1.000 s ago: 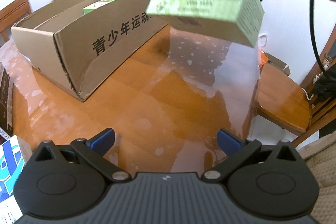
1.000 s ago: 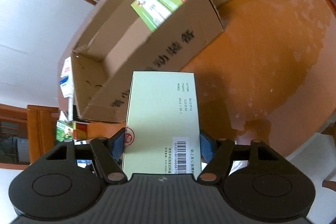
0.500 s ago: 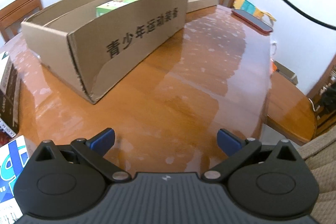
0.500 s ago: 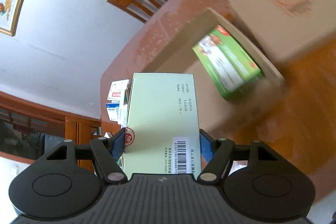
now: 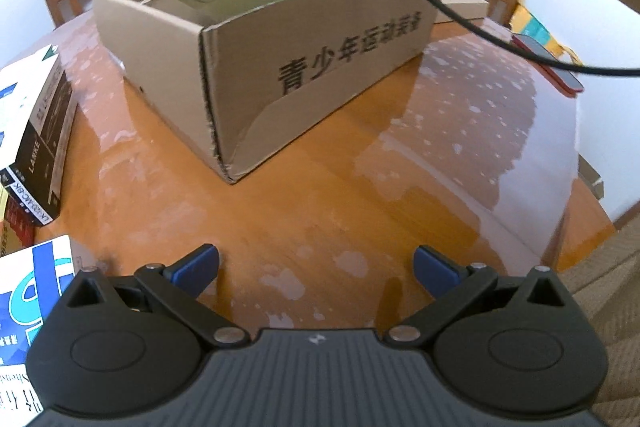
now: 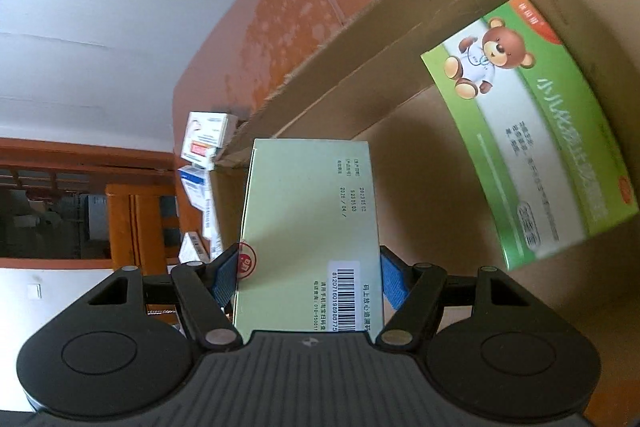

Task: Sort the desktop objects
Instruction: 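Lower the pale green box into the cardboard box beside the bear box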

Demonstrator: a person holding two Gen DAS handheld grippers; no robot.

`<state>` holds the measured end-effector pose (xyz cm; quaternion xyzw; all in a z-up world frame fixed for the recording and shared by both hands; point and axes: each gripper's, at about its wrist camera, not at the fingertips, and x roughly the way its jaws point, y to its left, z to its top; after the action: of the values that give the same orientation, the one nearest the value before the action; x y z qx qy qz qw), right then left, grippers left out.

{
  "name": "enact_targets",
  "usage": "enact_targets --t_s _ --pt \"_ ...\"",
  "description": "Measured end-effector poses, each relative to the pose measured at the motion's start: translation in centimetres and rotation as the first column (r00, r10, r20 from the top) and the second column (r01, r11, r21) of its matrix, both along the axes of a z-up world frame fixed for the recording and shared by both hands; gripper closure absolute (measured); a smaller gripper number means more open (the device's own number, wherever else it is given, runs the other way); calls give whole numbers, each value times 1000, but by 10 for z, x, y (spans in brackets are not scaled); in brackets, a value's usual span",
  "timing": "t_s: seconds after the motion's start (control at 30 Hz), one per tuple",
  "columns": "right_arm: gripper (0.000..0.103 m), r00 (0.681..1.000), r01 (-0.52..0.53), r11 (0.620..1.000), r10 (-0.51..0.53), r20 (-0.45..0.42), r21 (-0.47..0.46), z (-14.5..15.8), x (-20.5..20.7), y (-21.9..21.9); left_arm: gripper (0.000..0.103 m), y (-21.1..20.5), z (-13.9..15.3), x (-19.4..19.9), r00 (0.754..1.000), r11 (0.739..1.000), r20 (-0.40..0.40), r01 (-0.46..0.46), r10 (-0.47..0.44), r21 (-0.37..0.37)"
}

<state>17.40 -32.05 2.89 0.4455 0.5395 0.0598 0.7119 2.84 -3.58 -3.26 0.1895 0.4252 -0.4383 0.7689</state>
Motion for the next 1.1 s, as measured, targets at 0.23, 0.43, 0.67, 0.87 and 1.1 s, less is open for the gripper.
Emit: enact_targets --t_s 0.23,0.43,0.67,0.87,1.1 --pt "29 999 -22 998 20 -32 -64 -16 15 -3 0 -4 -2 8 1000 1000 -15 -25 25 4" --pt "29 995 -98 935 101 -9 -342 -2 21 17 0 -6 -4 10 999 1000 -33 -20 20 4" --pt "29 978 -200 786 201 -64 -584 -14 26 58 0 -4 -6 12 999 1000 -42 -14 14 -3" --pt "29 971 -227 728 219 -94 -647 -18 22 70 0 -4 -5 13 999 1000 -41 -8 8 -5" --pt "19 996 -47 900 76 49 -433 5 -9 22 0 -2 -4 11 999 1000 -39 -11 11 1"
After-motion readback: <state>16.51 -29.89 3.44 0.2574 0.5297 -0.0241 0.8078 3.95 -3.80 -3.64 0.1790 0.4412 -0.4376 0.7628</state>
